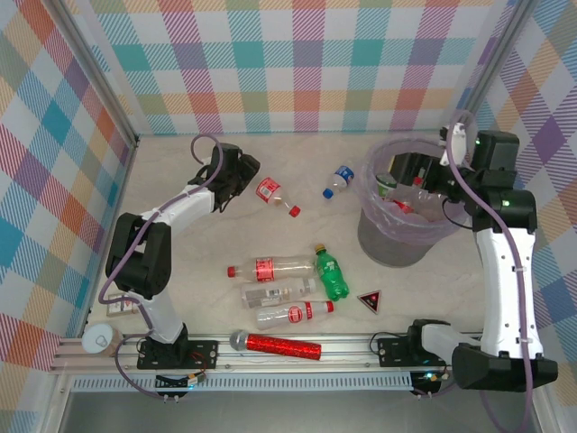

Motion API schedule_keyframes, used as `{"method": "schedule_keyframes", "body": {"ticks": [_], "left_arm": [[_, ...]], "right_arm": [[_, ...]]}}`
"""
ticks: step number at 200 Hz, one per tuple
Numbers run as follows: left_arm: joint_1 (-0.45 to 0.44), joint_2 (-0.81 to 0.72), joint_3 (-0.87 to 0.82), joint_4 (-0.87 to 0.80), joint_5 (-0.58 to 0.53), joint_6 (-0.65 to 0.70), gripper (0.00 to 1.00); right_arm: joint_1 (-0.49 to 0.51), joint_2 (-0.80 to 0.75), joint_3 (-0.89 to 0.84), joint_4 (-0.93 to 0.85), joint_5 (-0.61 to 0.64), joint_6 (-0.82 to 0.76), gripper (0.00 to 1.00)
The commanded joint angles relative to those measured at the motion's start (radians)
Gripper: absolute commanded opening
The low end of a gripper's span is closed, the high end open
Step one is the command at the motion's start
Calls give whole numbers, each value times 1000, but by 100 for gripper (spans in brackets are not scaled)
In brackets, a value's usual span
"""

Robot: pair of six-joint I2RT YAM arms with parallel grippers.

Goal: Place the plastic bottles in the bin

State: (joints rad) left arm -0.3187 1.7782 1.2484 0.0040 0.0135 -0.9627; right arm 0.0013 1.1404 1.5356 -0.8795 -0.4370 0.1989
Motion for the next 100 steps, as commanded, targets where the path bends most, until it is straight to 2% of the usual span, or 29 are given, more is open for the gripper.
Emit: {"method": "schedule_keyframes", "body": {"ticks": [1,32,51,81,100], "left_arm": [[6,-94,-24,148,142,76,58],[4,-176,-22,178,272,169,55],[4,-222,-17,166,361,224,53],[-9,-275,-32,195,485,245,52],[-24,-296,-52,268,589,264,52]], "right_arm": [[116,31,75,-7,11,11,93],[350,105,109,48,67,33,92],[453,191,156,48,94,19,92],[526,318,200,88,75,30,92],[533,382,215,122,4,48,91]]}}
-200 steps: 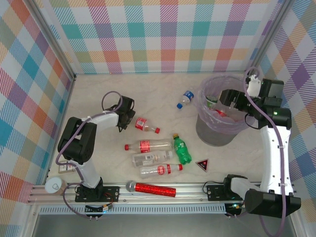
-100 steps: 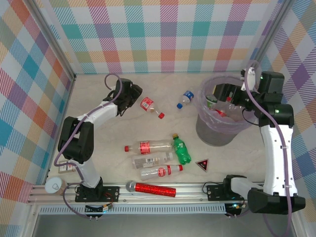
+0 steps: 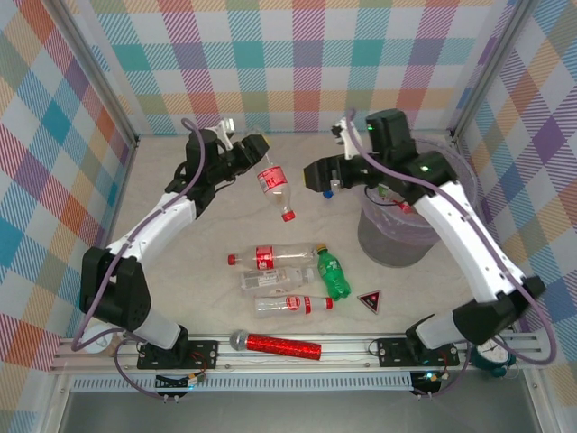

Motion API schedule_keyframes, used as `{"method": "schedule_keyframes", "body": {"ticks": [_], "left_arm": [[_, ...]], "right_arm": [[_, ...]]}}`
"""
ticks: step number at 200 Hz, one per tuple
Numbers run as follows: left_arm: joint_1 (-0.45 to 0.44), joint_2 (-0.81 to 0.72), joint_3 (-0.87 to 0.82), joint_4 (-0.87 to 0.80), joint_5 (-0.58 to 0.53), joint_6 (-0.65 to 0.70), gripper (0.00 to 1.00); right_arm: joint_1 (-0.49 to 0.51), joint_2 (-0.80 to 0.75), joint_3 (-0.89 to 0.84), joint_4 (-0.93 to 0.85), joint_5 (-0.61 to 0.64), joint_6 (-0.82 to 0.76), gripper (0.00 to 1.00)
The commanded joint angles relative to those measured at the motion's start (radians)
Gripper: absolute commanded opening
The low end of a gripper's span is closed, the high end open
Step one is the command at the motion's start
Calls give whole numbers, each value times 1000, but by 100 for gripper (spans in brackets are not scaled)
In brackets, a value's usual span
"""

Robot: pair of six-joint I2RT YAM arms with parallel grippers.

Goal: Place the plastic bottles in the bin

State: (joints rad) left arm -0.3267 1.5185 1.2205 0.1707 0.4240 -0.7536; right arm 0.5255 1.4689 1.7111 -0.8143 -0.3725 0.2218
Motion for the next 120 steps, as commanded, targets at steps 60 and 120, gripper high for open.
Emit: {"method": "schedule_keyframes", "body": {"ticks": [60,120], "left_arm": [[-18,-57,-61,140,389,263,49],[-20,18,-95,424,576,371,48]], "right_arm": [[-68,23,-10,93,-215,16,86],[-198,-35,-157,211,-408,50,83]]}}
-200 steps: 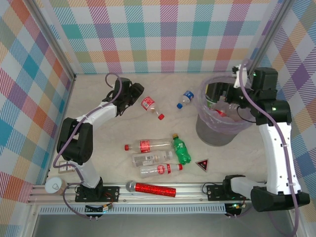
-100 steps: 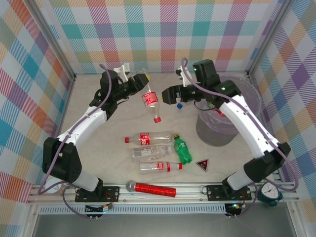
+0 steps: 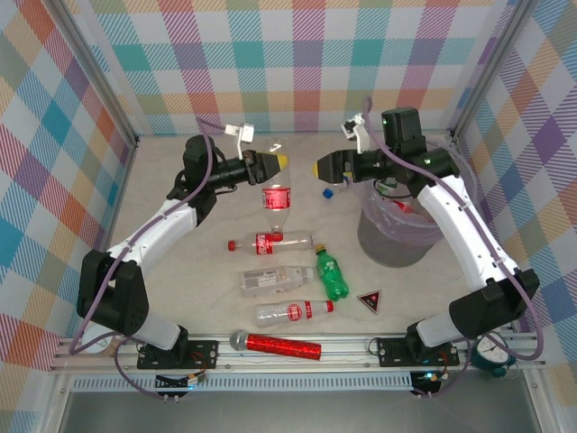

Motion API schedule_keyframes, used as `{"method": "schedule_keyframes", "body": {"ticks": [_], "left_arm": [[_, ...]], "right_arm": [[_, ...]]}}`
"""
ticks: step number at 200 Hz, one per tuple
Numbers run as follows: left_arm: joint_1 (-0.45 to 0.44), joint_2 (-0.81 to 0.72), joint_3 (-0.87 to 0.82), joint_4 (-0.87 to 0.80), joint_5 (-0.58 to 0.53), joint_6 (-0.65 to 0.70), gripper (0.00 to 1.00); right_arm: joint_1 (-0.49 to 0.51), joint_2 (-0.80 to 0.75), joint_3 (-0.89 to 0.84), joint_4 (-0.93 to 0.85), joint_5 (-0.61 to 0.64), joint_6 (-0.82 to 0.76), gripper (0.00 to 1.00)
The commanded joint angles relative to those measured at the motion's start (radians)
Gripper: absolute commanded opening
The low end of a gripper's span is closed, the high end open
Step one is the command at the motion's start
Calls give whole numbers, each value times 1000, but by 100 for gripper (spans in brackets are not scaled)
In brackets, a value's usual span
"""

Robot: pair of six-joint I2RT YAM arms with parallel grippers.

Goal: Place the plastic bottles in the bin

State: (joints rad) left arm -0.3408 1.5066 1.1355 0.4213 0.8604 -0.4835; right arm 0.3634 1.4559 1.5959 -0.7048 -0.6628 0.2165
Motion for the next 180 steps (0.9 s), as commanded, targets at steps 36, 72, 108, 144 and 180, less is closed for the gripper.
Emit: {"method": "schedule_keyframes", "body": {"ticks": [36,72,108,144,180], "left_arm": [[-29,48,66,-171,87,463,50],[-68,66,93,-273,46,577,52],[-102,58,102,-314,11,641,53],[-113,57,98,-262,19,625,53],[-114,57,100,-235,3,613,53]], "right_arm": [[6,11,-21,155,-57,160,89],[88,68,-10,213,33,205,95],[105,155,54,229,34,186,94],[120,209,88,198,60,174,93],[128,230,84,209,44,192,87]]}}
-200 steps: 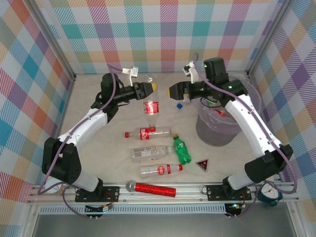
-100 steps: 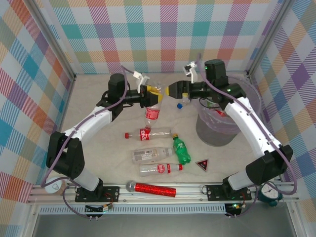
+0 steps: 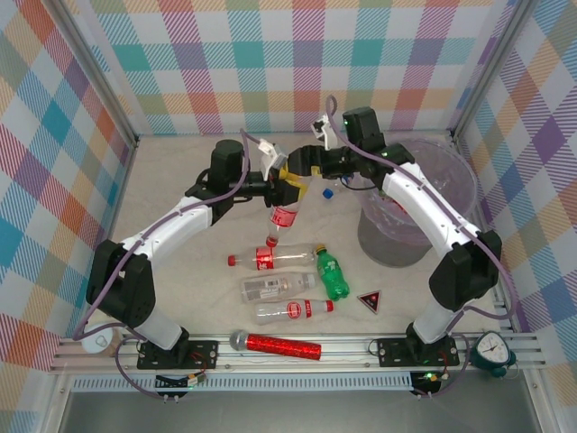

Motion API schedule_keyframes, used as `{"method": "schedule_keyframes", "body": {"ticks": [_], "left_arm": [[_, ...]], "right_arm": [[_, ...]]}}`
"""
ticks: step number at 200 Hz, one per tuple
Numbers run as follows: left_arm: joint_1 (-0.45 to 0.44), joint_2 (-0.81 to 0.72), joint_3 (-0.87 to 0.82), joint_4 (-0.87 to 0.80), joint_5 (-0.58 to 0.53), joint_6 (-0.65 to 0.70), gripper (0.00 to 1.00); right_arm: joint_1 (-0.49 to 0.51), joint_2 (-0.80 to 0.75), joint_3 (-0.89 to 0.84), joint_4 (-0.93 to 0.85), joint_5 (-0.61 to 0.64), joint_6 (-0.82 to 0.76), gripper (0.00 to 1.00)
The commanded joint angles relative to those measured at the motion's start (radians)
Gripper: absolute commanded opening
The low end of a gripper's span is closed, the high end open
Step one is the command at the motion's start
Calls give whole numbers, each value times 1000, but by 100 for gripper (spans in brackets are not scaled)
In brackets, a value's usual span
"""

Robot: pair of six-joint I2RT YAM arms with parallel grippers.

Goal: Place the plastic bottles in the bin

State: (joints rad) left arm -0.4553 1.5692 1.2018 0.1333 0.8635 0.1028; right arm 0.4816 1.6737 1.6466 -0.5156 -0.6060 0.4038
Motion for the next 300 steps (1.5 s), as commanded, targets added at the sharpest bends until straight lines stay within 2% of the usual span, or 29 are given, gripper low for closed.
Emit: {"method": "schedule_keyframes", "body": {"ticks": [1,39,57,95,113,156,211,239,271,300], "left_arm": [[1,-7,33,54,-2,26,53],[0,-18,21,87,-43,21,54],[0,-18,16,110,-43,3,59],[0,-36,-6,120,-87,1,81],[0,-59,-31,125,-116,4,100],[6,-208,-143,72,-204,-2,100],[9,-401,-249,-186,-387,-8,100],[1,-348,-213,-366,-447,64,99],[-45,-280,-195,-386,-614,150,100],[-65,-187,-150,-402,-573,190,100]], "right_arm": [[9,11,33,19,-12,5,86],[9,-1,15,20,6,15,73],[9,0,16,19,17,15,66],[9,-3,19,51,43,26,57],[9,1,37,53,65,21,55],[-13,18,206,-73,134,-70,53],[-60,-39,536,-379,327,-226,51],[-115,-120,661,-516,473,-284,49],[-143,-261,675,-555,659,-316,47],[-149,-332,677,-631,873,-353,45]]}}
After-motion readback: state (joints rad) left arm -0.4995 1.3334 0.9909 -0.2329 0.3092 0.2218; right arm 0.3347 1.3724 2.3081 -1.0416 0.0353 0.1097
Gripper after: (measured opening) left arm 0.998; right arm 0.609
